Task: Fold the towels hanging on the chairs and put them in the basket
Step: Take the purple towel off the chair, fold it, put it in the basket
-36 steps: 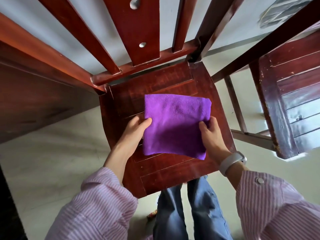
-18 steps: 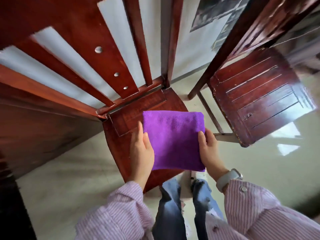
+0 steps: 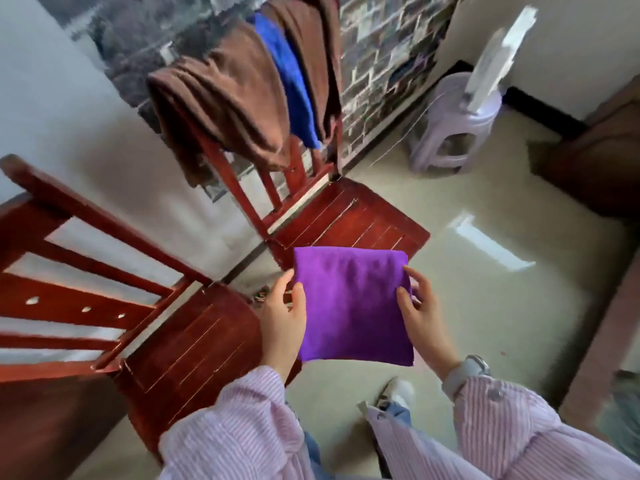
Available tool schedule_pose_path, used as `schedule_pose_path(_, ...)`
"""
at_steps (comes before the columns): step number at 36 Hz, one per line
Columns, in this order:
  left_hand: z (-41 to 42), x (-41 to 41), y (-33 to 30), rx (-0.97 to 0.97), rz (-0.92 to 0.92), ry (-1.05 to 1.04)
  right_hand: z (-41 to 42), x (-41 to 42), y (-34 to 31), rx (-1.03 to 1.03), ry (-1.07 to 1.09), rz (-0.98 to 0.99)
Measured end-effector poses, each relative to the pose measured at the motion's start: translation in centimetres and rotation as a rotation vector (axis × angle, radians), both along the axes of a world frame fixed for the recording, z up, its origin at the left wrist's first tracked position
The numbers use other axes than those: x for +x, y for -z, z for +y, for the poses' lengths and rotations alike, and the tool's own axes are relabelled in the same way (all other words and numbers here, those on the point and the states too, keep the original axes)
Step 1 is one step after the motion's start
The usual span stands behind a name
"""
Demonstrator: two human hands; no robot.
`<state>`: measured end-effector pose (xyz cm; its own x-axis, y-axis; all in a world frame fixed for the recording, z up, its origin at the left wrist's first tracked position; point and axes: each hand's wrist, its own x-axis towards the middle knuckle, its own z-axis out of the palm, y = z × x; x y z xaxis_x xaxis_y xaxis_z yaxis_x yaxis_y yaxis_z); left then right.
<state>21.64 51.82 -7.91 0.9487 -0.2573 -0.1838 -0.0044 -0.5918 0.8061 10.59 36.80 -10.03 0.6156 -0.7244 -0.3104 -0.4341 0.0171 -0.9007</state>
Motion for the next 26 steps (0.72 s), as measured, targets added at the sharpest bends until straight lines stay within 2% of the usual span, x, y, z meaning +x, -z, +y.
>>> schedule_pose_path(6,-14.6,-3.8,-1.0,-0.046,0.066,0.098,-13.6,-6.9,-2.2,0.007,0.110,-0.015)
schedule_pose_path(14,-31.9,-6.6,-2.7,-0.086,0.057,0.367,-27.9,-12.8,-3.6,-0.070,0.363,-0.040)
schedule_pose_path(18,-40.2,-6.9,-3.3,-0.047,0.030,0.504,-34.0,-13.9,-3.7,-0.067,0.487,-0.042)
schedule_pose_path(26,-59.0,-4.3,-3.6,-0.084,0.040,0.630,-50.1,-12.0,-4.7,-0.139,0.638,-0.024)
